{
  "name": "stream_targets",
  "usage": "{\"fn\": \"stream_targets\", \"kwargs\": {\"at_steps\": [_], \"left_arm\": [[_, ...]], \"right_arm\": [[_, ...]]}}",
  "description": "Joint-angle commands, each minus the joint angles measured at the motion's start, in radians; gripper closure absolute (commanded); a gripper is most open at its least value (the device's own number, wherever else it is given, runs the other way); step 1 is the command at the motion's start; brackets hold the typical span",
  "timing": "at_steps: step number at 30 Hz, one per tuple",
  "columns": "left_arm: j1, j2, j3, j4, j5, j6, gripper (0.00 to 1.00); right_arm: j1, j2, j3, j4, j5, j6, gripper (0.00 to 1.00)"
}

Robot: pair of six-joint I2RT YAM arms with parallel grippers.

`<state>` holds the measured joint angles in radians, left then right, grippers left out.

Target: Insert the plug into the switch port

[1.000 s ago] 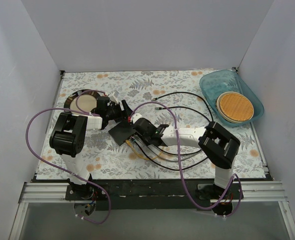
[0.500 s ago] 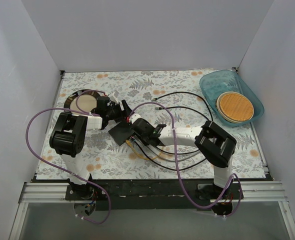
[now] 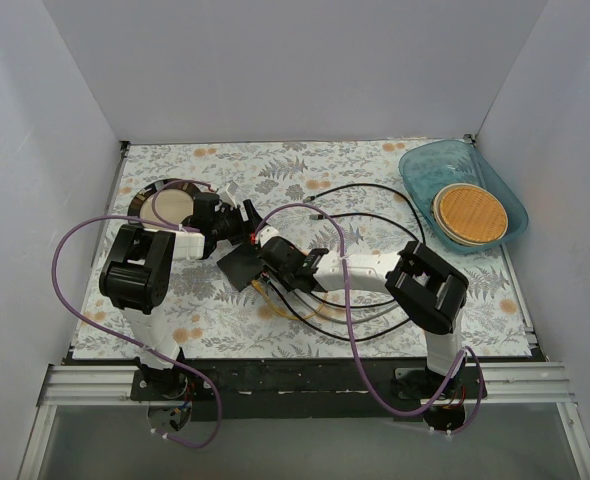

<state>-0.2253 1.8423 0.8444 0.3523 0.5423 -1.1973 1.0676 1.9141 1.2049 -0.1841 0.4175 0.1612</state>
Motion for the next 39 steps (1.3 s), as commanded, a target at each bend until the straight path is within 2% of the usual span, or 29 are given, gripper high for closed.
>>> {"fn": "stream_targets", "kwargs": {"at_steps": [1, 20, 39], "left_arm": [[-0.009, 0.044, -0.013, -0.099, 0.010, 0.018, 0.31], [-0.008, 0.046, -0.019, -0.098, 0.018, 0.016, 0.31], [-0.008, 0.055, -0.019, -0.092, 0.031, 0.015, 0.32]], "right_arm": [[0.002, 0.007, 0.005, 0.024, 0.029, 0.032, 0.99], [-0.012, -0.003, 0.013, 0.029, 0.050, 0.058, 0.99], [-0.011, 0.025, 0.104, -0.003, 0.053, 0.051, 0.99]]}}
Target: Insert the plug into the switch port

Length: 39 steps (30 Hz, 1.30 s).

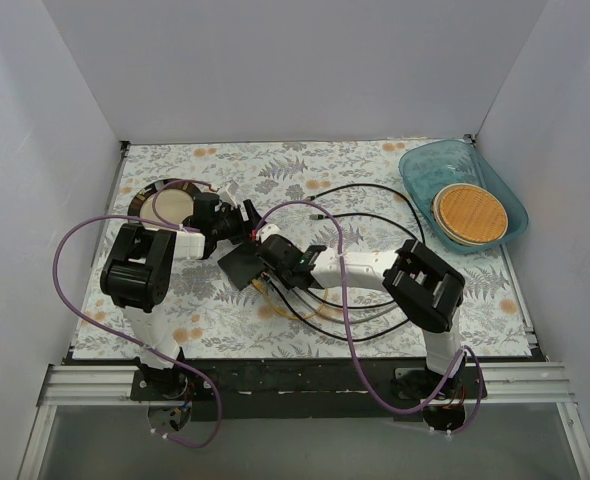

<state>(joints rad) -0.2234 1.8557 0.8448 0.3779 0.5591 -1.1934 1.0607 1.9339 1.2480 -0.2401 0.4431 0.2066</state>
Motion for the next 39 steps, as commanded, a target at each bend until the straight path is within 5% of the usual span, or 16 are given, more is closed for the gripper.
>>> {"fn": "stream_targets", "kwargs": {"at_steps": [1, 29, 39], "left_arm": [[-0.010, 0.045, -0.019, -0.117, 0.015, 0.011, 0.32], [-0.011, 0.048, -0.035, -0.109, 0.027, 0.008, 0.35], [-0.010, 0.037, -0.036, -0.109, 0.019, 0.003, 0.36]], "right_arm": [[-0.004, 0.004, 0.062, 0.053, 0.034, 0.007, 0.99], [0.021, 0.082, 0.182, 0.009, 0.043, -0.021, 0.99], [0.018, 0.152, 0.355, -0.171, -0.046, -0.019, 0.99]]}}
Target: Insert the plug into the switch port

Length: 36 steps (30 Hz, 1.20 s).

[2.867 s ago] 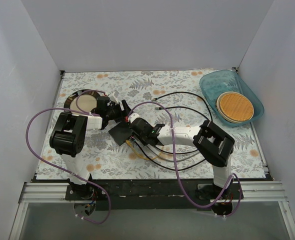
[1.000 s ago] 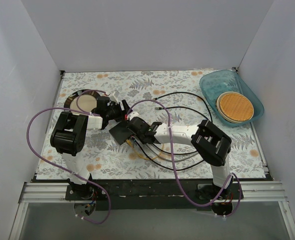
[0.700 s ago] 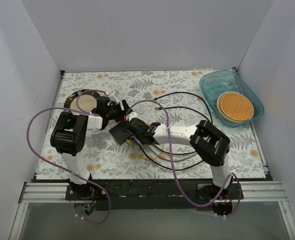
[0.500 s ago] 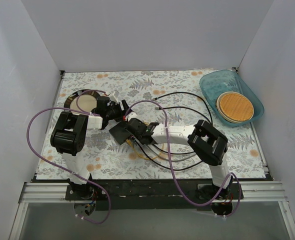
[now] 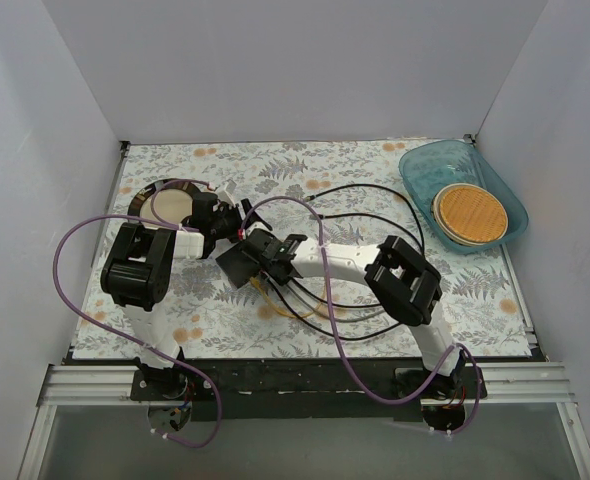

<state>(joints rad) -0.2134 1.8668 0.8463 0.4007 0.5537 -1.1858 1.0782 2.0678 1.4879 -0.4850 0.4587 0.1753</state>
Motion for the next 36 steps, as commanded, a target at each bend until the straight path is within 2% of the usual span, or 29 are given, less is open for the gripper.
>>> {"fn": "stream_targets", "kwargs": {"at_steps": [1, 10, 19, 28, 36], "left_arm": [[-0.020, 0.025, -0.036, -0.131, 0.028, -0.005, 0.36], [-0.021, 0.025, -0.039, -0.132, 0.032, 0.000, 0.38], [-0.021, 0.028, -0.042, -0.131, 0.035, 0.002, 0.39], [-0.020, 0.031, -0.044, -0.131, 0.038, 0.006, 0.40], [-0.021, 0.029, -0.044, -0.132, 0.040, 0.011, 0.40]], "right_arm": [[0.000, 0.020, 0.121, 0.074, -0.074, 0.016, 0.99], [-0.027, -0.017, 0.135, 0.082, -0.094, 0.038, 0.99], [-0.034, -0.009, 0.160, 0.115, -0.135, -0.062, 0.99], [-0.043, -0.087, 0.089, 0.195, -0.133, -0.108, 0.99], [-0.075, -0.095, 0.017, 0.266, -0.218, -0.200, 0.99]]}}
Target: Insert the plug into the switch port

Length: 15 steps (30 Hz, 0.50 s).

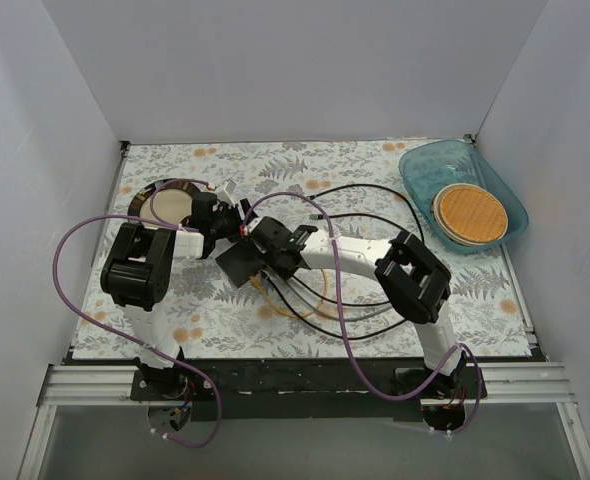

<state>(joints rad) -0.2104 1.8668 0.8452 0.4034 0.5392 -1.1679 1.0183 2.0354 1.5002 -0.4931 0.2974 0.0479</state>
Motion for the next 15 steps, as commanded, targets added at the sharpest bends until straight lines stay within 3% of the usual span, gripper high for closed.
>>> {"fn": "stream_targets", "kwargs": {"at_steps": [1, 13, 15], "left_arm": [[-0.024, 0.028, -0.043, -0.136, 0.056, -0.009, 0.40], [-0.023, 0.032, -0.043, -0.135, 0.050, -0.012, 0.39], [-0.023, 0.008, -0.047, -0.136, 0.006, -0.029, 0.29]], "right_arm": [[-0.017, -0.064, -0.004, 0.284, -0.064, -0.074, 0.99], [-0.017, -0.107, -0.107, 0.378, -0.071, -0.109, 0.99], [-0.017, -0.124, -0.126, 0.364, -0.055, -0.097, 0.99]]}}
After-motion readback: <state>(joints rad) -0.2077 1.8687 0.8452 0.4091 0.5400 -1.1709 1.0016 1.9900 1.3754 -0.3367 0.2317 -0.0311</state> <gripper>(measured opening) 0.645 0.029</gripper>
